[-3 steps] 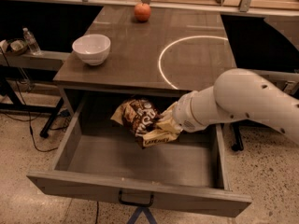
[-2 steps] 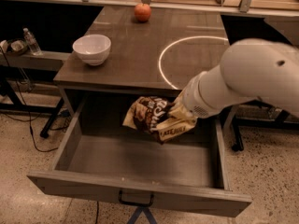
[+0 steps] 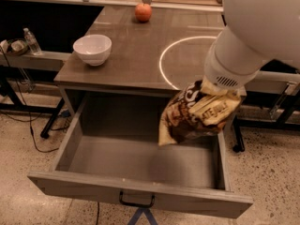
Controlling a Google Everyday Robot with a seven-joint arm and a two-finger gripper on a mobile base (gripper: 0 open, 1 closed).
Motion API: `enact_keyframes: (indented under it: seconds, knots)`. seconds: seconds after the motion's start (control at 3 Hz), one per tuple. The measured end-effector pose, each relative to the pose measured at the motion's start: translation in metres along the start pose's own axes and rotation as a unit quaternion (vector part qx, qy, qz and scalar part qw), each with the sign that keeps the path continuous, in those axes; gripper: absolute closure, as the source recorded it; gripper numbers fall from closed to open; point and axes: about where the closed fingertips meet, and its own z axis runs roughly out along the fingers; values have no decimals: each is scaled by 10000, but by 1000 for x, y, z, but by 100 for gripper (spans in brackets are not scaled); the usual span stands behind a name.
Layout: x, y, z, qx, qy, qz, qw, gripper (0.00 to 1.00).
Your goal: Pick brown chip bag from top drawer and place on counter
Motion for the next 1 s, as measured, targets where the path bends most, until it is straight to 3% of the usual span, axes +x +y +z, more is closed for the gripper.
enact_keyframes:
  seconds: [0.33, 0.67, 1.0]
  knots:
    - [-1, -32, -48, 502, 181, -120, 9985, 100]
    - [-12, -68, -83, 845, -55, -153, 9963, 100]
    - [-27, -89, -127, 1220, -372, -97, 9918, 100]
